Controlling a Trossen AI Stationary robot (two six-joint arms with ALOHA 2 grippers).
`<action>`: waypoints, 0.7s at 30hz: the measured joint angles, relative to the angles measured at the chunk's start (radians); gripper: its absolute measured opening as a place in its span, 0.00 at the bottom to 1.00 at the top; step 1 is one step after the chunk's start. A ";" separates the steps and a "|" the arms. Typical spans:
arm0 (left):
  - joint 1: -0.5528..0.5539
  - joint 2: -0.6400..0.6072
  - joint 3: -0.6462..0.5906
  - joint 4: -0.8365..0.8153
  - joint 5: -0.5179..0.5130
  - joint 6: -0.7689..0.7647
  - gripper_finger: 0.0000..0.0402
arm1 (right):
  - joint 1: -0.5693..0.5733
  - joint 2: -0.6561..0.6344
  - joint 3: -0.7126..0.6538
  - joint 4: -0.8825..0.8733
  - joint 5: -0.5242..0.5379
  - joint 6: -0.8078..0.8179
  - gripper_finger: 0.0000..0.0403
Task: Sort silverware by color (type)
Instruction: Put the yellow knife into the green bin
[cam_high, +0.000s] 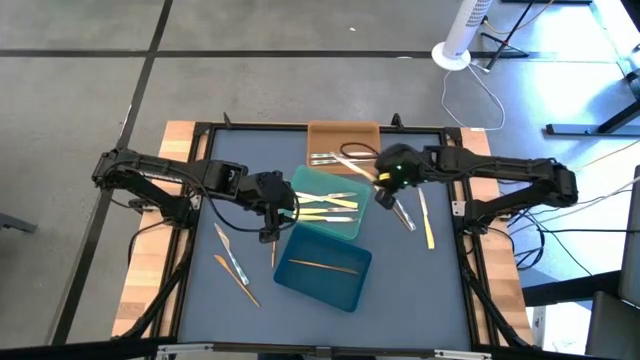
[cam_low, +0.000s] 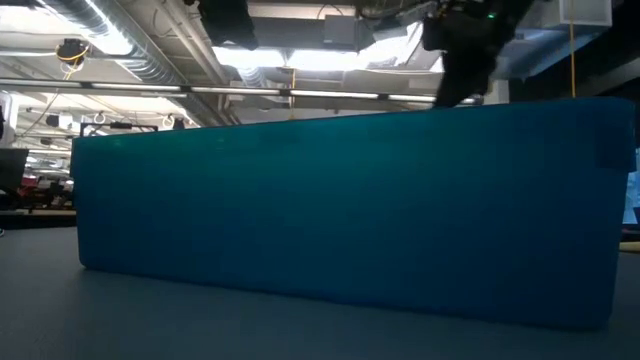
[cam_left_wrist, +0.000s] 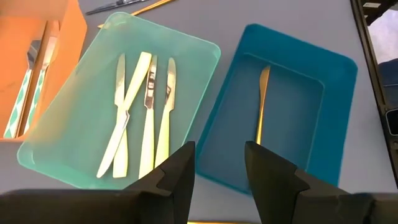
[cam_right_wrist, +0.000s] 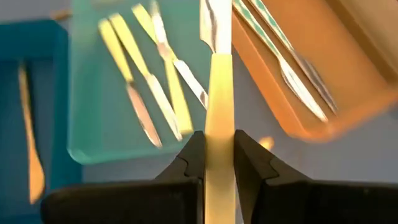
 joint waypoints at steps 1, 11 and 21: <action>0.000 0.000 0.000 0.000 0.000 0.000 0.33 | 0.000 0.011 0.000 0.031 -0.011 -0.008 0.09; 0.000 0.000 0.000 0.000 0.000 0.000 0.33 | 0.000 0.180 0.000 0.220 -0.065 -0.074 0.09; 0.000 0.000 0.000 0.001 0.000 0.000 0.33 | 0.000 0.349 0.000 0.388 -0.192 -0.194 0.09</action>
